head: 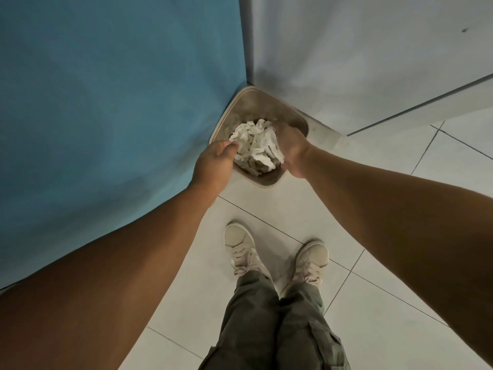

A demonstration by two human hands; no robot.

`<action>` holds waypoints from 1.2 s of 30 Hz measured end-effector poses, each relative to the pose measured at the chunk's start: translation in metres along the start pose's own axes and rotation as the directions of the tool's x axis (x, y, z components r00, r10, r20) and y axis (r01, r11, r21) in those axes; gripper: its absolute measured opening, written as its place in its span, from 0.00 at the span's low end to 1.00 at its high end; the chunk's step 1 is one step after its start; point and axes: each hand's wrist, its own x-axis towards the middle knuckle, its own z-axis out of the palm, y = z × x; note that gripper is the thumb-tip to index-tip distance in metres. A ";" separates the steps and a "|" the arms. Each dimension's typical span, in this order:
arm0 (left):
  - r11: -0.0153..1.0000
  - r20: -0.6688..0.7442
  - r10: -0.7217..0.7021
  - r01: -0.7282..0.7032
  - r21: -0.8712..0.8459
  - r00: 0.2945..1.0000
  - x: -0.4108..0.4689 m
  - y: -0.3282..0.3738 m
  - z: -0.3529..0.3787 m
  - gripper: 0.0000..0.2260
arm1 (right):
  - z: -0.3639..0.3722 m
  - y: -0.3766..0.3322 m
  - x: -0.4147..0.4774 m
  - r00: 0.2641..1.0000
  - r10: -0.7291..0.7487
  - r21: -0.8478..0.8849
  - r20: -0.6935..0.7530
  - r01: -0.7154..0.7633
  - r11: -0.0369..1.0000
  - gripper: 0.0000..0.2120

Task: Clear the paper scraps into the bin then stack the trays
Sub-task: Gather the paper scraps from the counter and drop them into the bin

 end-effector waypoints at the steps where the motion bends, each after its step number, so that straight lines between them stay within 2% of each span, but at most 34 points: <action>1: 1.000 -0.004 0.003 -0.003 0.005 1.000 -0.003 0.003 0.000 0.15 | 0.000 0.000 -0.005 1.000 -0.016 -0.023 -0.001 0.016 1.000 0.20; 5: 0.999 -0.047 0.011 -0.009 0.034 0.999 -0.028 0.023 -0.005 0.14 | -0.008 -0.012 -0.037 0.998 -0.018 0.008 -0.062 0.019 1.000 0.18; 8: 0.995 -0.057 0.051 -0.046 0.083 0.997 -0.057 0.051 -0.015 0.13 | -0.019 -0.026 -0.080 0.995 -0.100 -0.204 -0.004 0.098 0.974 0.19; 12: 0.974 -0.049 0.154 -0.143 0.176 0.987 -0.107 0.107 -0.032 0.12 | -0.045 -0.055 -0.150 0.965 -0.262 -0.317 -0.010 0.245 0.916 0.20; 16: 0.924 -0.044 0.282 -0.259 0.280 0.958 -0.164 0.159 -0.050 0.13 | -0.072 -0.088 -0.230 0.907 -0.421 -0.532 0.005 0.359 0.767 0.22; 22: 0.830 -0.090 0.487 -0.429 0.357 0.869 -0.271 0.247 -0.089 0.16 | -0.111 -0.158 -0.352 0.762 -0.648 -0.635 0.028 0.513 0.577 0.22; 26: 0.802 -0.149 0.553 -0.475 0.361 0.820 -0.331 0.290 -0.116 0.19 | -0.123 -0.196 -0.415 0.670 -0.741 -0.635 0.053 0.595 0.493 0.23; 29: 0.787 -0.202 0.590 -0.501 0.360 0.782 -0.366 0.318 -0.144 0.20 | -0.124 -0.225 -0.450 0.576 -0.812 -0.653 0.096 0.652 0.385 0.23; 36: 0.760 -0.390 0.650 -0.534 0.372 0.653 -0.413 0.348 -0.223 0.17 | -0.092 -0.289 -0.504 0.408 -0.893 -0.625 0.190 0.752 0.210 0.23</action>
